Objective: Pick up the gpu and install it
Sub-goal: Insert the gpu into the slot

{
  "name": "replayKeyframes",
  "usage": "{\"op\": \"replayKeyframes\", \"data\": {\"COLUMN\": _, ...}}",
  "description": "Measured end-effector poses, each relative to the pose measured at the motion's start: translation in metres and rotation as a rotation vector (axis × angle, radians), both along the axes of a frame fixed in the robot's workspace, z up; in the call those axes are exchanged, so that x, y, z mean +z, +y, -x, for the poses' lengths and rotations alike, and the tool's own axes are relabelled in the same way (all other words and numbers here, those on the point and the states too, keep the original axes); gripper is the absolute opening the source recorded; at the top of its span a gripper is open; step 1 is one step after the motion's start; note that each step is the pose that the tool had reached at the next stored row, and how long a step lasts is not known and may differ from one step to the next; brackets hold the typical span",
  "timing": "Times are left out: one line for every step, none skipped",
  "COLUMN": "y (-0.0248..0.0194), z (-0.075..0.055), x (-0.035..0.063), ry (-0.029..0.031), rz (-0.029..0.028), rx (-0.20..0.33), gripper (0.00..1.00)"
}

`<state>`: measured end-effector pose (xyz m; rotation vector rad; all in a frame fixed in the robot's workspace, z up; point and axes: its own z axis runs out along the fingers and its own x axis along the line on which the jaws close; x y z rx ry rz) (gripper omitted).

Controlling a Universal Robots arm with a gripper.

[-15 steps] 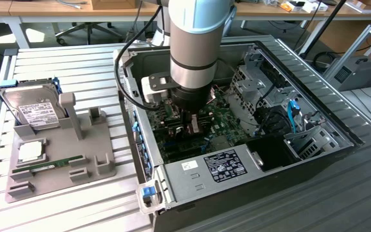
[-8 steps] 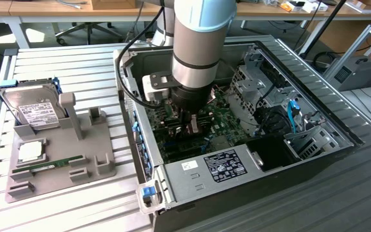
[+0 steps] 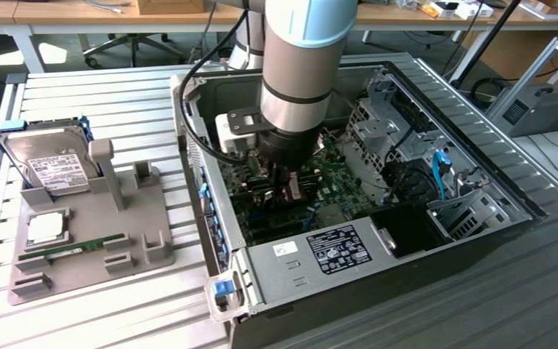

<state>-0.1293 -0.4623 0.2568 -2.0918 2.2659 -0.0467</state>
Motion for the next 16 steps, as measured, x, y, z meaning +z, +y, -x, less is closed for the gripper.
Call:
{"op": "replayKeyframes", "data": {"y": 0.0000, "z": 0.0000, "x": 0.0001, "ry": 0.0000, "rz": 0.0011, "rx": 0.008, "gripper": 0.33}}
{"op": "replayKeyframes", "data": {"y": 0.0000, "z": -0.0001, "x": 0.0002, "ry": 0.0001, "rz": 0.0030, "rx": 0.020, "gripper": 0.33}}
{"op": "replayKeyframes", "data": {"y": 0.0000, "z": -0.0001, "x": 0.0003, "ry": 0.0002, "rz": 0.0046, "rx": 0.030, "gripper": 0.33}}
{"op": "replayKeyframes", "data": {"y": 0.0000, "z": -0.0001, "x": 0.0002, "ry": 0.0004, "rz": 0.0056, "rx": 0.036, "gripper": 0.33}}
{"op": "replayKeyframes", "data": {"y": 0.0000, "z": -0.0001, "x": 0.0003, "ry": 0.0005, "rz": 0.0062, "rx": 0.037, "gripper": 0.33}}
{"op": "replayKeyframes", "data": {"y": 0.0001, "z": 0.0000, "x": 0.0004, "ry": 0.0010, "rz": 0.0064, "rx": 0.037, "gripper": 0.33}}
{"op": "replayKeyframes", "data": {"y": 0.0001, "z": 0.0000, "x": 0.0015, "ry": 0.0022, "rz": 0.0069, "rx": 0.037, "gripper": 0.33}}
{"op": "replayKeyframes", "data": {"y": 0.0001, "z": 0.0000, "x": 0.0031, "ry": 0.0026, "rz": 0.0066, "rx": 0.037, "gripper": 0.33}}
{"op": "replayKeyframes", "data": {"y": 0.0001, "z": 0.0000, "x": 0.0043, "ry": 0.0027, "rz": 0.0063, "rx": 0.037, "gripper": 0.33}}
{"op": "replayKeyframes", "data": {"y": 0.0001, "z": 0.0000, "x": 0.0053, "ry": 0.0028, "rz": 0.0061, "rx": 0.037, "gripper": 0.33}}
{"op": "replayKeyframes", "data": {"y": 0.0001, "z": 0.0000, "x": 0.0060, "ry": 0.0029, "rz": 0.0052, "rx": 0.037, "gripper": 0.33}}
{"op": "replayKeyframes", "data": {"y": 0.0001, "z": 0.0000, "x": 0.0062, "ry": 0.0027, "rz": 0.0031, "rx": 0.037, "gripper": 0.33}}
{"op": "replayKeyframes", "data": {"y": 0.0001, "z": 0.0000, "x": 0.0063, "ry": 0.0026, "rz": 0.0015, "rx": 0.037, "gripper": 0.33}}
{"op": "replayKeyframes", "data": {"y": 0.0001, "z": 0.0000, "x": 0.0063, "ry": 0.0025, "rz": -0.0001, "rx": 0.037, "gripper": 0.33}}
{"op": "replayKeyframes", "data": {"y": 0.0003, "z": -0.0001, "x": 0.0064, "ry": 0.0025, "rz": -0.0016, "rx": 0.037, "gripper": 0.33}}
{"op": "replayKeyframes", "data": {"y": 0.0006, "z": -0.0001, "x": 0.0065, "ry": 0.0027, "rz": -0.0025, "rx": 0.037, "gripper": 0.33}}
